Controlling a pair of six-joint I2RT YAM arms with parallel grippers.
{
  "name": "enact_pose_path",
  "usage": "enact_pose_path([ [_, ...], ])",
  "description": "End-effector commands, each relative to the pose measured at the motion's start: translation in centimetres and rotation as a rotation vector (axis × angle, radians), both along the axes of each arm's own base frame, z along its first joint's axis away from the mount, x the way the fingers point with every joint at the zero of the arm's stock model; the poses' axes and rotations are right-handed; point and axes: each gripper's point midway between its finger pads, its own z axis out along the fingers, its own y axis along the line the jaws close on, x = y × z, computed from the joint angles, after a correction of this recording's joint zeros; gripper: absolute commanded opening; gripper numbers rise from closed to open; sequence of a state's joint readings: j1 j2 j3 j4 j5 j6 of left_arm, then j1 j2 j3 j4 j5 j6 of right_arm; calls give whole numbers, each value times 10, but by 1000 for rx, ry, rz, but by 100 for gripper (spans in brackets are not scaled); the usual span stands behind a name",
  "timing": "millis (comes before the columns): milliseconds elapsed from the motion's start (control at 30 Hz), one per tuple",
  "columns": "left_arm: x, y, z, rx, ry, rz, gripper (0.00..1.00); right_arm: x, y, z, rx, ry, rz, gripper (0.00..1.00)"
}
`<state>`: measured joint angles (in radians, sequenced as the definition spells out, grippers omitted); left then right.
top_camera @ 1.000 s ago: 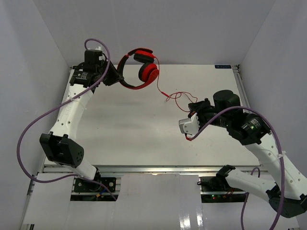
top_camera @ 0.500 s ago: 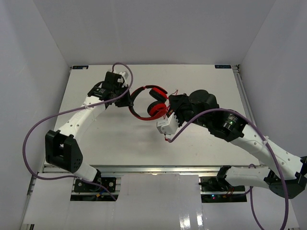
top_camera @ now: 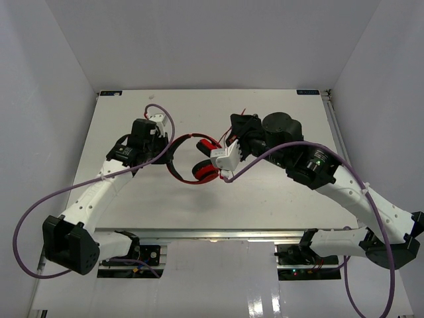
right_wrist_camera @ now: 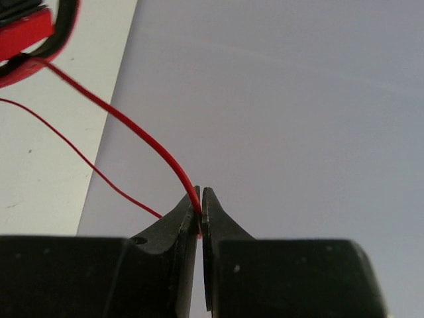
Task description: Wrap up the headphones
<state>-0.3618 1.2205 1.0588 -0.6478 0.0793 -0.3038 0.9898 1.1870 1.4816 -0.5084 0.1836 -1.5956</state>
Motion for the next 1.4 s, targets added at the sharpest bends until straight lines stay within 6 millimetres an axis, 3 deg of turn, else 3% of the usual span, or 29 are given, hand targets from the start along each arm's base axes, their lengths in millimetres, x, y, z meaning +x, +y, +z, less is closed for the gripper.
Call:
enact_pose_path([
  [0, 9, -20, 22, -82, -86, -56, 0, 6, 13, 52, 143, -64, 8, 10],
  [200, 18, -35, 29, -96, -94, -84, 0, 3, 25, 66, 199, -92, 60, 9],
  [433, 20, -55, 18, -105, -67, -128, 0, 9, 31, 106, 289, -175, 59, 9],
  [700, 27, -73, 3, -89, -41, -157, 0, 4, 31, 127, 354, -202, 85, 8],
  [800, 27, -81, 4, -93, -44, -177, 0, 9, 30, 124, 351, -198, 71, 8],
  [933, 17, -101, 11, -104, -60, -239, 0, 30, 25, 118, 373, -191, 3, 8],
  [1100, -7, -116, 8, -111, -66, -313, 0, 69, 2, 140, 490, -187, -114, 8],
  [1200, -23, -118, 0, -115, -60, -344, 0, 94, -11, 141, 542, -152, -177, 8],
  [1367, -41, -118, 0, -132, -71, -371, 0, 105, -23, 126, 560, -100, -213, 8],
])
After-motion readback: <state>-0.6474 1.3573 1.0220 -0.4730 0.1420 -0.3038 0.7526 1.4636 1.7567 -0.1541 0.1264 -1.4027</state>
